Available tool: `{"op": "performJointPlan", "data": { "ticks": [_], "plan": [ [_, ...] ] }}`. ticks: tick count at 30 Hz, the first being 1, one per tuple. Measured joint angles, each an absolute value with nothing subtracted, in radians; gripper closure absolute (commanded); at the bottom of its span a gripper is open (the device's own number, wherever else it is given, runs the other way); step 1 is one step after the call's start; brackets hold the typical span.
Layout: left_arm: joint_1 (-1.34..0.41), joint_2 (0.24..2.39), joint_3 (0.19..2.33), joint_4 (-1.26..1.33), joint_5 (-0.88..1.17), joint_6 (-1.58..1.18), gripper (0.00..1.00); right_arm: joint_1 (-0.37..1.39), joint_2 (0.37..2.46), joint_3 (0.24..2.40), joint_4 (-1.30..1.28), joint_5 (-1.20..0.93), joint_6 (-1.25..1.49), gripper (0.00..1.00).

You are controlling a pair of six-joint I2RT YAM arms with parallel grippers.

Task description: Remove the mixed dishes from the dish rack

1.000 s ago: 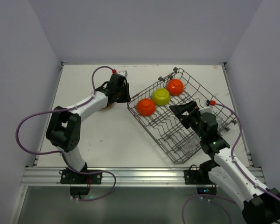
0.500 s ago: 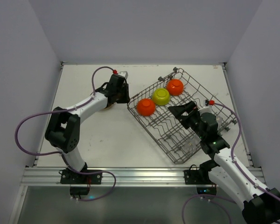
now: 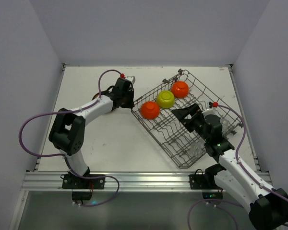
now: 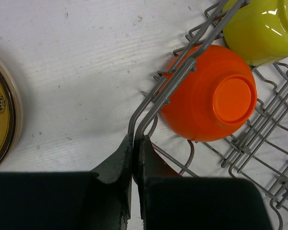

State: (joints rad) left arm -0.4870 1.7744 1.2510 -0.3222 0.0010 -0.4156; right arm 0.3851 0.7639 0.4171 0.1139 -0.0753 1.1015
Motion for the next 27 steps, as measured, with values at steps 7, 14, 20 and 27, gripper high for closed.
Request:
{"op": "performJointPlan", "data": {
  "ticks": [7, 14, 20, 27],
  "plan": [
    [-0.488, 1.774, 1.251, -0.323, 0.003, -0.399, 1.0, 0.385, 0.916, 0.405, 0.227, -0.106, 1.158, 0.01],
    [-0.488, 1.774, 1.255, -0.324, 0.004, -0.399, 1.0, 0.404, 1.195, 0.43, 0.361, -0.141, 1.253, 0.07],
    [-0.488, 1.775, 1.255, -0.324, 0.004, -0.399, 1.0, 0.462, 1.357, 0.543, 0.363, -0.083, 1.35, 0.07],
    [-0.488, 1.781, 1.26, -0.327, 0.004, -0.399, 1.0, 0.524, 1.487, 0.692, 0.321, 0.011, 1.412, 0.07]
  ]
}}
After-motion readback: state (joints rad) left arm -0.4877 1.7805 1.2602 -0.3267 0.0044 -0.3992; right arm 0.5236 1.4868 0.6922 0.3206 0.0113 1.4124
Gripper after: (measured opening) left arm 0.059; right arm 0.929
